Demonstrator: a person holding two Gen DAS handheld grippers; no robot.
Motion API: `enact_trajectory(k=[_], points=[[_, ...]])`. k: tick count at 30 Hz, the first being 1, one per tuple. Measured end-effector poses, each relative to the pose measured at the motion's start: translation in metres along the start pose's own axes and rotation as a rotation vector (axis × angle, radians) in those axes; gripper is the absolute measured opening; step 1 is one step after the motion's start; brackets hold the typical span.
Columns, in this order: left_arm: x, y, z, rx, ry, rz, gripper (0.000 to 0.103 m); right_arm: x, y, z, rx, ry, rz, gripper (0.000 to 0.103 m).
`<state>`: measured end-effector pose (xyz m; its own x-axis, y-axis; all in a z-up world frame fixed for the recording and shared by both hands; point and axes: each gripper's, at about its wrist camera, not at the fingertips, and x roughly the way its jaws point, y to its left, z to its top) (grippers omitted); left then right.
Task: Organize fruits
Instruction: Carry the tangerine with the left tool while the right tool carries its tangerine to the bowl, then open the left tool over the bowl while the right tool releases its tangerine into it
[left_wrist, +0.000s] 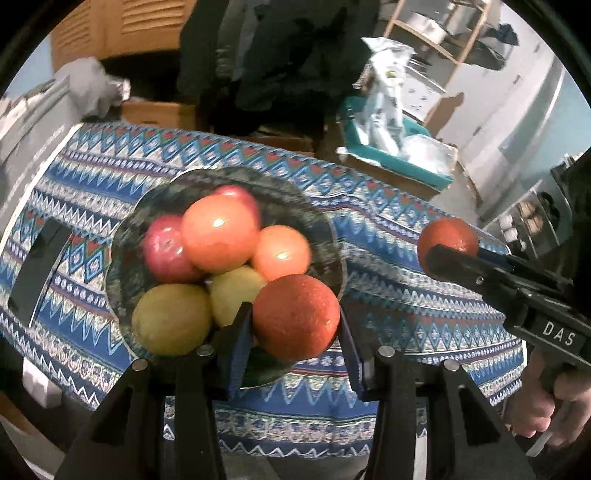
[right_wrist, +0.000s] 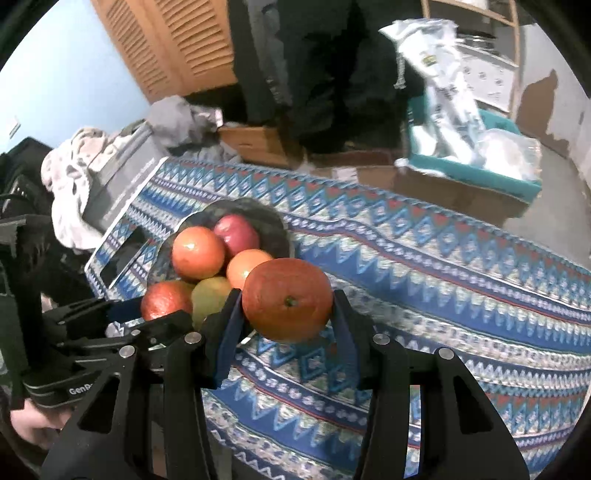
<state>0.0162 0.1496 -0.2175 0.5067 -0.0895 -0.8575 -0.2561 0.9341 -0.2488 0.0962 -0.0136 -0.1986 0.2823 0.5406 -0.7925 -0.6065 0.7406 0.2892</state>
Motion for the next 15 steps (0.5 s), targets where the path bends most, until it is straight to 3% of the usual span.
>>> enact_trajectory(k=[15], points=[[0.022,0.035,-0.015,-0.060,0.056,0.034,0.046,0.064,0.035,0.004,-0.067,0.129,0.037,0.048]])
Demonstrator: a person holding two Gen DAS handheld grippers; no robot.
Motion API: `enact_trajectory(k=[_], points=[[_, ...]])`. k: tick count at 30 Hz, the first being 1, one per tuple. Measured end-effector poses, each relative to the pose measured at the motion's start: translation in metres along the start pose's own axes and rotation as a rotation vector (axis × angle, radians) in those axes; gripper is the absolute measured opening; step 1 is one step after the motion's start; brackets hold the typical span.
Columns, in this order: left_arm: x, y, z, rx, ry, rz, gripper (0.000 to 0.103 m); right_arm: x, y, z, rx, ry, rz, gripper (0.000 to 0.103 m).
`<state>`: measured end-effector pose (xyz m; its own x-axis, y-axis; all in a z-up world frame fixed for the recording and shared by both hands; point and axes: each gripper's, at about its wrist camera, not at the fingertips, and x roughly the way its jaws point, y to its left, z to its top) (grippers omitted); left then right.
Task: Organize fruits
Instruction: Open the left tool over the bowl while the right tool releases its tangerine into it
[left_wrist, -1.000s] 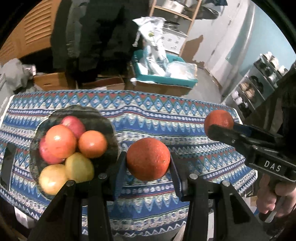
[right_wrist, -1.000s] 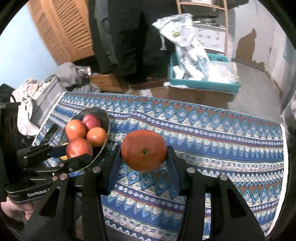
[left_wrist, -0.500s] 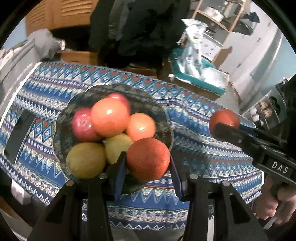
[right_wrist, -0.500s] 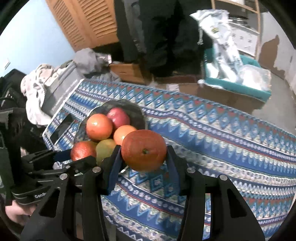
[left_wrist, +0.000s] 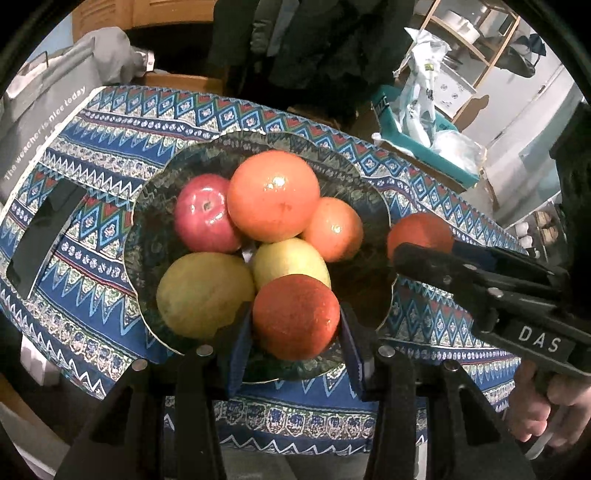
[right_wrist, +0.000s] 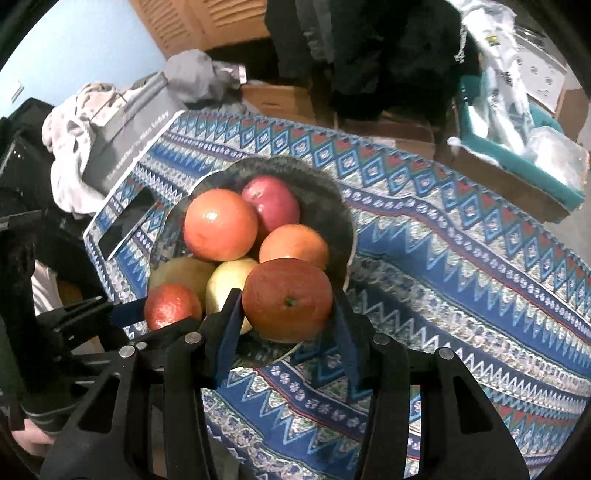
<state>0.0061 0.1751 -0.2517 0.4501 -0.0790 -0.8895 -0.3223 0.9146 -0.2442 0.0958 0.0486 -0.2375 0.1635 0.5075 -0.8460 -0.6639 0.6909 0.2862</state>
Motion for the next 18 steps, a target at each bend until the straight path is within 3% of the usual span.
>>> enact_trajectory(k=[10,18], points=[[0.006,0.005,0.002,-0.017,0.009,-0.018,0.049,0.020,0.007,0.002,0.003,0.054,0.023,0.049],[-0.006,0.006,0.005,-0.021,-0.035,-0.009,0.051,0.008,0.003,0.008,0.033,0.014,0.033,0.050]])
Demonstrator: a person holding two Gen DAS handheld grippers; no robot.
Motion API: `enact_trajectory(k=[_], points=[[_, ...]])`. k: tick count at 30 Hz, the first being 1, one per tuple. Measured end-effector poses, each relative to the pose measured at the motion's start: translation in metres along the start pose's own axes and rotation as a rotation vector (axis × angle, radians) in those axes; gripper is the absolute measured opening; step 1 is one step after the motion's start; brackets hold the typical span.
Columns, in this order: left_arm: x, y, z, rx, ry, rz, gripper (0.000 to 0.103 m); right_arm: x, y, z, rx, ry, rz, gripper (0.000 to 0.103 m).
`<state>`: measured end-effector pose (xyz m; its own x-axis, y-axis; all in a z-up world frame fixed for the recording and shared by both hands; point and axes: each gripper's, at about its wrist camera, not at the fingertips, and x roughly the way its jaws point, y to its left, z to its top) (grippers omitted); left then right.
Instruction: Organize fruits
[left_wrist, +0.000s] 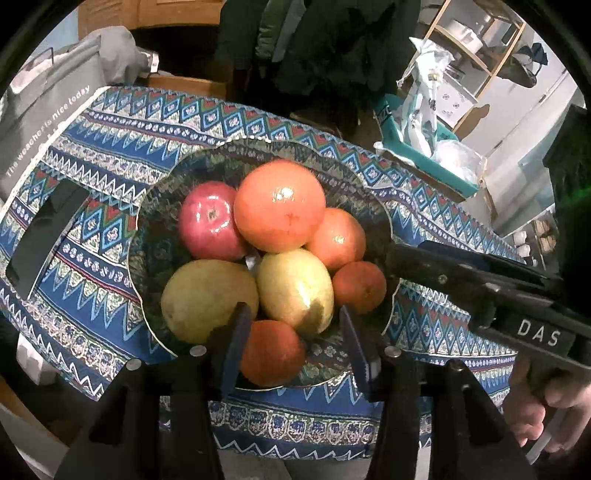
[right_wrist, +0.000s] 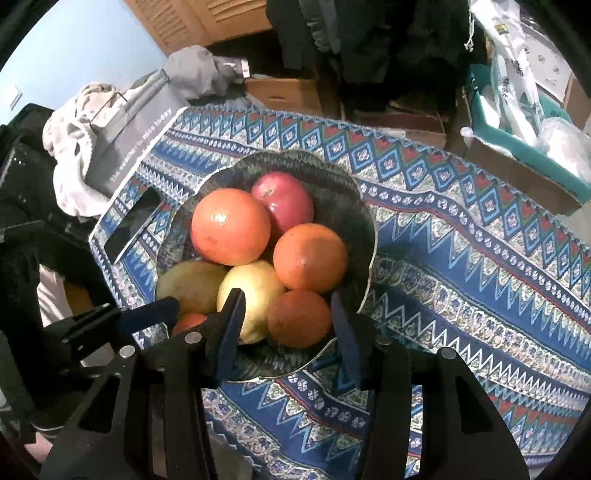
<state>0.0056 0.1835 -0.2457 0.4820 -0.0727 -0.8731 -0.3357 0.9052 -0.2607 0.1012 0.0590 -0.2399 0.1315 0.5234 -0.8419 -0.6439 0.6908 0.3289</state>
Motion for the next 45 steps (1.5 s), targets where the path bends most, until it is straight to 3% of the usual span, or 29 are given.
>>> enact_trajectory(k=[13,21,25,31,34,45], points=[[-0.042,-0.023,0.012,0.066,-0.122,0.010,0.052,-0.053,0.002,0.002,0.011,-0.118,-0.085,0.051],[-0.075,-0.051,0.022,0.136,-0.201,0.018,0.058,-0.114,0.007,0.001,-0.010,-0.248,-0.179,0.056],[-0.089,-0.062,0.025,0.165,-0.247,0.019,0.068,-0.136,0.005,0.001,-0.008,-0.293,-0.199,0.061],[-0.107,-0.078,0.036,0.189,-0.289,0.012,0.070,-0.175,0.000,-0.003,0.010,-0.378,-0.235,0.063],[-0.119,-0.085,0.040,0.199,-0.309,0.005,0.078,-0.194,-0.004,-0.004,0.025,-0.411,-0.258,0.065],[-0.175,-0.124,0.054,0.257,-0.428,-0.020,0.091,-0.271,-0.016,-0.021,0.025,-0.578,-0.383,0.073]])
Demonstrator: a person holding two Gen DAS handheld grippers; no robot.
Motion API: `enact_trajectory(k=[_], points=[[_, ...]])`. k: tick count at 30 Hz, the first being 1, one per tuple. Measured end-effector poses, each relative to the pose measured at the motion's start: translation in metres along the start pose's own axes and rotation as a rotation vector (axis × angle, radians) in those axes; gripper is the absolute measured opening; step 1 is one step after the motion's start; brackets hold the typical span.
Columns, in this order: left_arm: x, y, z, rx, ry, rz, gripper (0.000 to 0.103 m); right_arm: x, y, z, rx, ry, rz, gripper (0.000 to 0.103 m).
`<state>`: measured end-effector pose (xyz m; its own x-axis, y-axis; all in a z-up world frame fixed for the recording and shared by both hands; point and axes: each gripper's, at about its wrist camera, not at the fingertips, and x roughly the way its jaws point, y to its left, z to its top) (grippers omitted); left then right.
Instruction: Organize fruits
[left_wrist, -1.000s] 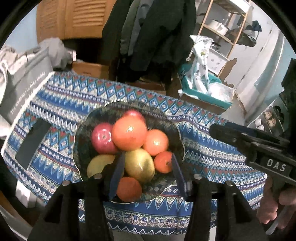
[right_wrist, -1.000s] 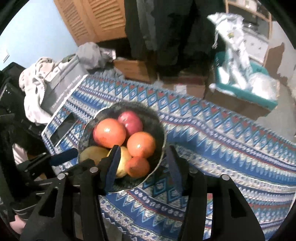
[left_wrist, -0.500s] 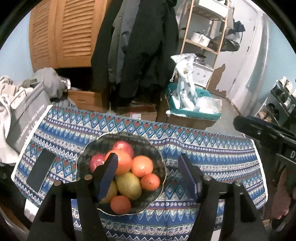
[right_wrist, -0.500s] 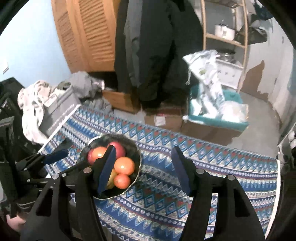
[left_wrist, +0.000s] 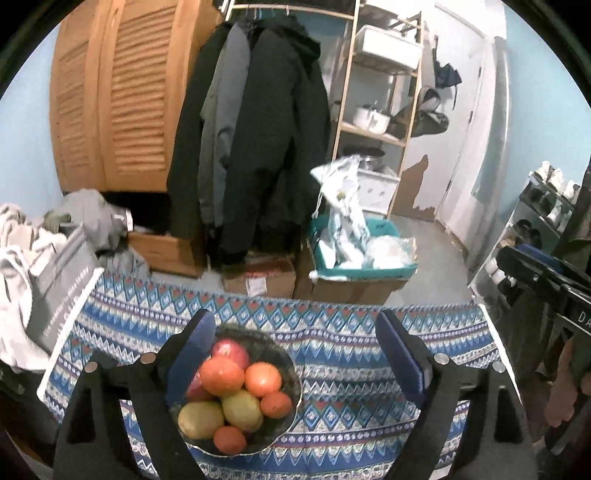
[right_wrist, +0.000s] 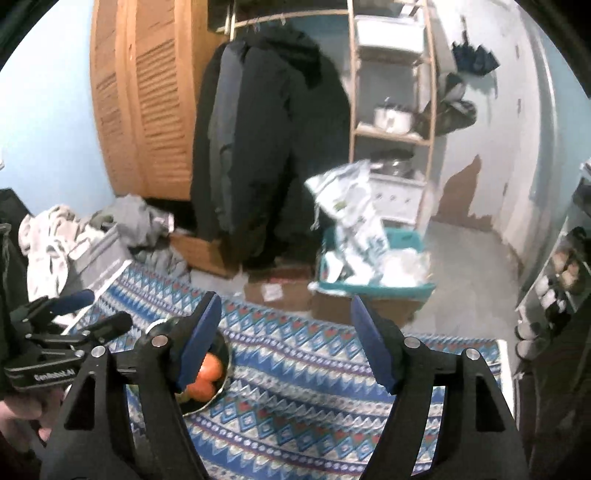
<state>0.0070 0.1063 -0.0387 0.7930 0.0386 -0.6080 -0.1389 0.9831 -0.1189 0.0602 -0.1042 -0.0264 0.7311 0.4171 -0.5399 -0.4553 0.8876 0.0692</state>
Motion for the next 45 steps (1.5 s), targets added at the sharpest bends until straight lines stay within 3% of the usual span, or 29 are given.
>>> enact_trajectory(k=[4,14,18,25,29,45], points=[[-0.013,-0.011,0.014,0.010,-0.042,-0.001,0.100,-0.021,-0.015,0.008,0.020,-0.055,-0.038,0.074],[-0.033,-0.041,0.038,0.082,-0.096,-0.020,0.102,-0.052,-0.045,0.005,0.034,-0.122,-0.181,0.075],[-0.035,-0.050,0.039,0.127,-0.097,-0.015,0.102,-0.058,-0.056,-0.001,0.063,-0.127,-0.182,0.075],[-0.030,-0.050,0.032,0.086,-0.068,-0.046,0.102,-0.054,-0.063,-0.013,0.056,-0.098,-0.202,0.075],[-0.025,-0.049,0.026,0.105,-0.068,-0.008,0.102,-0.046,-0.064,-0.018,0.051,-0.077,-0.199,0.075],[-0.027,-0.031,0.028,0.050,-0.094,0.015,0.102,-0.040,-0.062,-0.018,0.052,-0.078,-0.188,0.075]])
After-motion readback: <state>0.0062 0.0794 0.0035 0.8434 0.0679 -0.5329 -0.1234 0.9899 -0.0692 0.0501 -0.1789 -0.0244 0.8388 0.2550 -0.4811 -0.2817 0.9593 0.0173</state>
